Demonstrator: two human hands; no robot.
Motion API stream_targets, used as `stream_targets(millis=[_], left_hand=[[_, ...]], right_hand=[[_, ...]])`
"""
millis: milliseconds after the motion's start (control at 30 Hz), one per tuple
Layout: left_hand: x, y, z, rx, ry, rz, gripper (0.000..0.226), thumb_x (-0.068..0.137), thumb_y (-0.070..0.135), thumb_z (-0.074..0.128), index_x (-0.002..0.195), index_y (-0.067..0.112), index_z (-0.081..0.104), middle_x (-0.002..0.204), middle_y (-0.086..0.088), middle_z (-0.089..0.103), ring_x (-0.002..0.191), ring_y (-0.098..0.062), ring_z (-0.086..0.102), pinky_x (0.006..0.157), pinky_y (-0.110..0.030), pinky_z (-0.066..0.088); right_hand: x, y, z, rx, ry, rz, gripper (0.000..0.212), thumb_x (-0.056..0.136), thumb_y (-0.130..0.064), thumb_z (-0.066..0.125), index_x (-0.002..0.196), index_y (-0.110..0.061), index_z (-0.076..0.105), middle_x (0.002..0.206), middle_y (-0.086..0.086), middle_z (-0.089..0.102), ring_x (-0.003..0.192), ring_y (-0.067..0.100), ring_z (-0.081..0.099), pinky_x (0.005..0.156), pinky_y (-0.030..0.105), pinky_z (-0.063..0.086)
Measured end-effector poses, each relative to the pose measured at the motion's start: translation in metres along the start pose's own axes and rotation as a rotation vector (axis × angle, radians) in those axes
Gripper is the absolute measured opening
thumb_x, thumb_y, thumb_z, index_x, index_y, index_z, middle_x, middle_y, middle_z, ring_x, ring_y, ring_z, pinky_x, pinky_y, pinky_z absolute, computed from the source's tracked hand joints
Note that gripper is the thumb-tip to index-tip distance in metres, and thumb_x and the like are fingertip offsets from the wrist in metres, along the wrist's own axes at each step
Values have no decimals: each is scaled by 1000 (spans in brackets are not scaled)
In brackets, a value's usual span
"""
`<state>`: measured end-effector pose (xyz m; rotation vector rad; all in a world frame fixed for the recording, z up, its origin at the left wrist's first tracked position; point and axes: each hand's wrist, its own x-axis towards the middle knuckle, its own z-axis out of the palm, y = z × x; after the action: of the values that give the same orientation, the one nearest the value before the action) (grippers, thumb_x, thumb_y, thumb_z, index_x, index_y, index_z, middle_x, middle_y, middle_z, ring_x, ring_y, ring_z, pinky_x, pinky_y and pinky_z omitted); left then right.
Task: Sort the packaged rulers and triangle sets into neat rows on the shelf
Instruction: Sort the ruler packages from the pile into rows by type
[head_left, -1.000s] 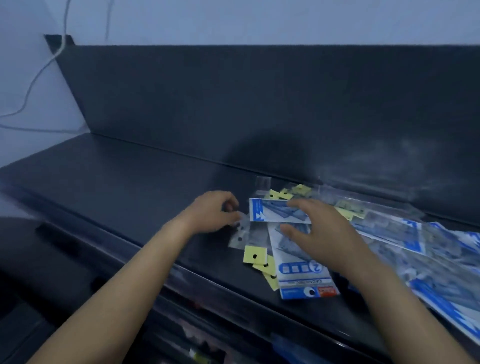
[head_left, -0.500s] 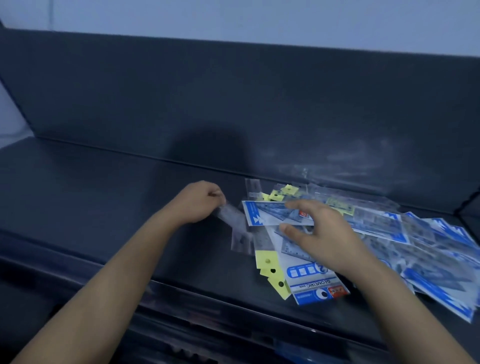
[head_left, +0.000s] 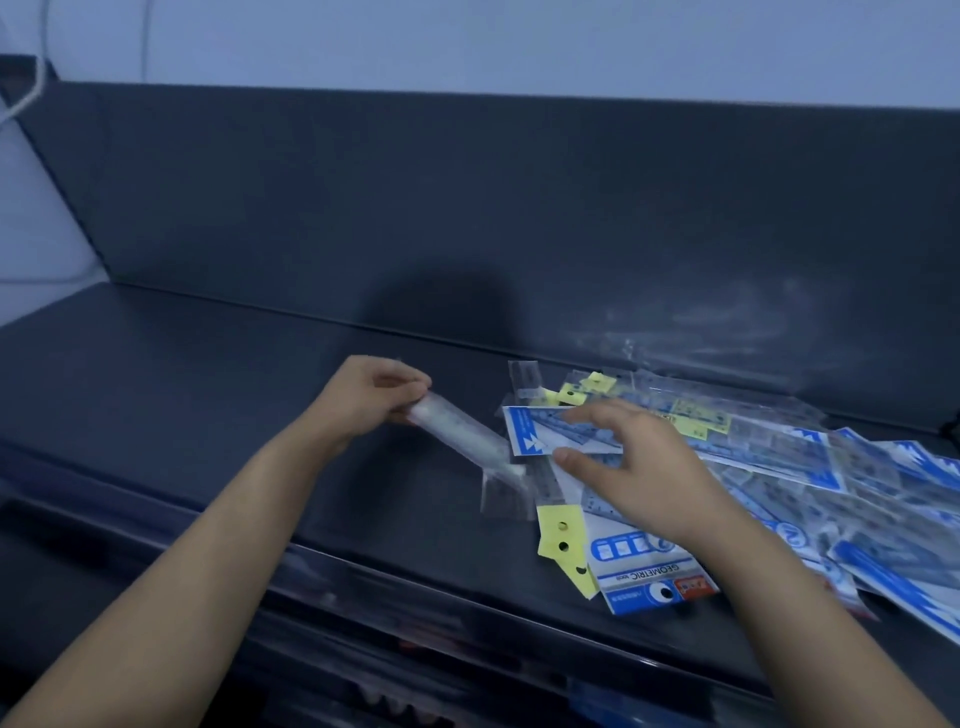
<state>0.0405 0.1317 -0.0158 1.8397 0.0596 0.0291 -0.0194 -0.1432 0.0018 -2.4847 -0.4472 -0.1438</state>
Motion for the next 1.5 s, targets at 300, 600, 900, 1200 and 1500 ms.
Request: stream_targets(millis=[300,600,900,1200,1500], left_hand=[[21,37,-33,204,489,403,11,89,11,64,85,20,70,79,2,70,66,4,64,66,-13,52],[16,62,15,-399,248,162,24,68,16,85,78,3,67,79,-5,73,77,-16,72,72,-22,57],[25,52,73,-373,190,42,10,79,-1,74,74,0,65,80,-6,69,65,-9,70,63,-18,56],[32,48,95,-564,190,-110,10,91,-8,55,91,-1,62,89,-14,69,75,-13,73,66,-16,56],[34,37,78,-586,160,-207,6,87,-3,61,92,-1,65,88,-12,71,72,-11,73,61,-14,54]], right_hand=[[-4,35,-20,3,54,120,35,85,-39,64,117,-26,61,127,-6,58,115,10,52,87,21,35],[-15,68,-42,15,211,242,27,83,-37,68,108,-28,64,104,-10,60,95,8,54,80,26,39],[-30,95,-58,-10,233,264,33,84,-37,68,112,-21,65,105,-12,60,95,6,55,81,26,41],[-23,107,-56,33,126,171,26,83,-38,68,105,-24,68,107,-16,60,97,1,53,74,4,34],[-5,97,-47,3,-41,40,20,87,-37,64,103,-30,72,119,-12,57,116,3,49,94,19,35]])
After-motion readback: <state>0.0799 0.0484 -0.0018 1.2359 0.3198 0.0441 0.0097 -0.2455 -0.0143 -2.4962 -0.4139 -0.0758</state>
